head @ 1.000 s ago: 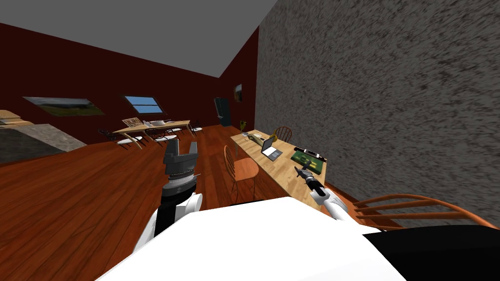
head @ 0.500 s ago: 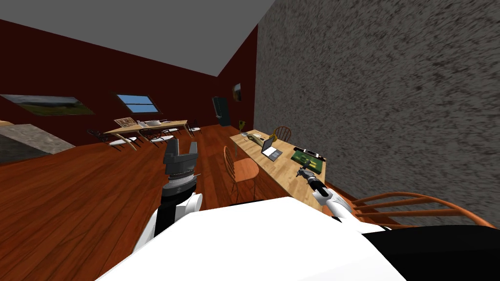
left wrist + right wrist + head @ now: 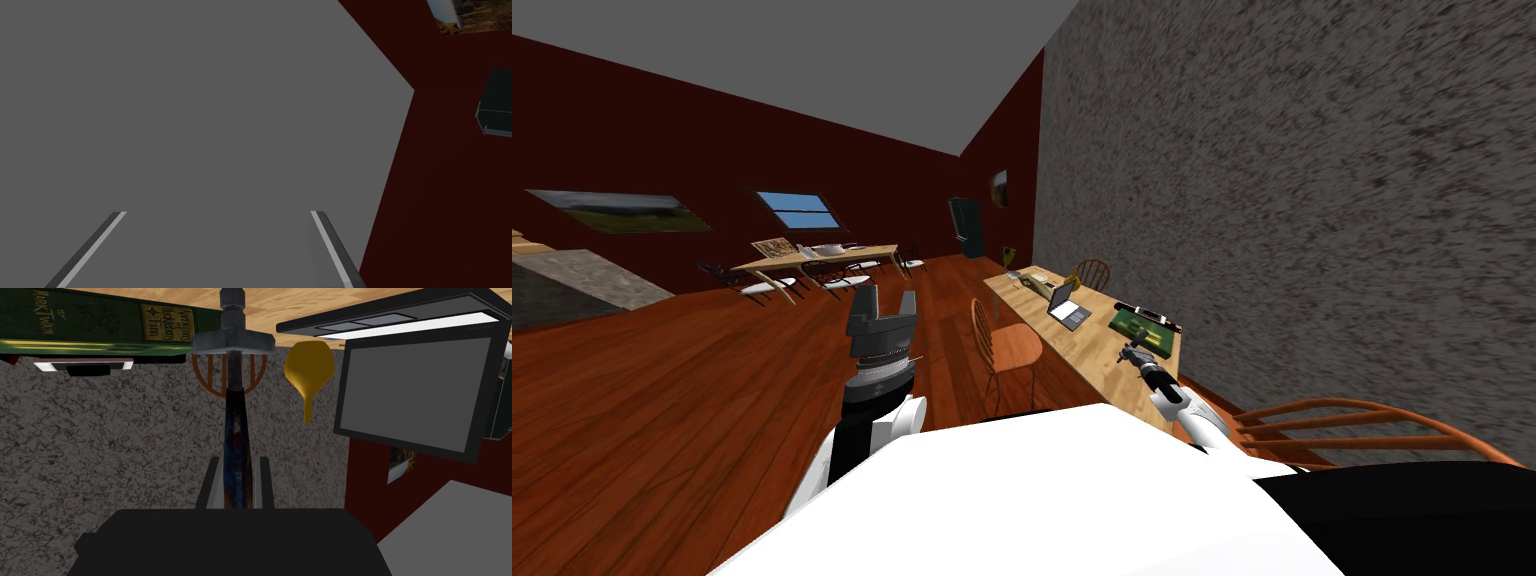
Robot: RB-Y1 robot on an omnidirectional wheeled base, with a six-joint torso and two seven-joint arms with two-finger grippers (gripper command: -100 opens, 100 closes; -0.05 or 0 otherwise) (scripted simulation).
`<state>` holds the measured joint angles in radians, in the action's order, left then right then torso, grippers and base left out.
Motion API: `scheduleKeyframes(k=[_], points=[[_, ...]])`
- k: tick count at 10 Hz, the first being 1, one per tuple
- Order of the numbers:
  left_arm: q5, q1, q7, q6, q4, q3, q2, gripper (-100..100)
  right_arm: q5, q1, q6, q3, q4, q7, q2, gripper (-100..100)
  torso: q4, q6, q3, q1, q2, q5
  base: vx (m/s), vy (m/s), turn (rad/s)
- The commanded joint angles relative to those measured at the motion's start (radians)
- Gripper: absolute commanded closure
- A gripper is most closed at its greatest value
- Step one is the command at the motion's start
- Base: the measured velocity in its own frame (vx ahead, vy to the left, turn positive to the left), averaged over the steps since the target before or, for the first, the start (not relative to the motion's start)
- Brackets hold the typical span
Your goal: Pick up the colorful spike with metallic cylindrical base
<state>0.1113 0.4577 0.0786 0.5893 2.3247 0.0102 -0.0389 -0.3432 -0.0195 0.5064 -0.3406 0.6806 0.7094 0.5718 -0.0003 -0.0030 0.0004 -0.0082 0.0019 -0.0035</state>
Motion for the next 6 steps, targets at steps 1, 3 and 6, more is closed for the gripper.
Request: scheduleKeyframes(k=[1, 3, 6], points=[[0.0, 0.0, 0.0, 0.0, 0.0, 0.0, 0.0, 0, -0.049, -0.028, -0.05, -0.026, 0.05, -0.018, -0.05, 100, 0.0, 0.0, 0.0, 0.0, 0.0, 0.0, -0.097, -0.137, 0.238], [0.0, 0.0, 0.0, 0.0, 0.0, 0.0, 0.0, 0, -0.083, -0.047, -0.096, -0.047, 0.123, -0.028, -0.092, 100, -0.002, 0.0, -0.001, -0.004, 0.0, -0.005, -0.069, -0.071, 0.096], [0.0, 0.0, 0.0, 0.0, 0.0, 0.0, 0.0, 0, -0.118, -0.066, -0.133, -0.069, 0.205, -0.039, -0.131, 100, -0.006, -0.001, -0.004, -0.006, -0.003, -0.012, -0.06, -0.06, 0.085]])
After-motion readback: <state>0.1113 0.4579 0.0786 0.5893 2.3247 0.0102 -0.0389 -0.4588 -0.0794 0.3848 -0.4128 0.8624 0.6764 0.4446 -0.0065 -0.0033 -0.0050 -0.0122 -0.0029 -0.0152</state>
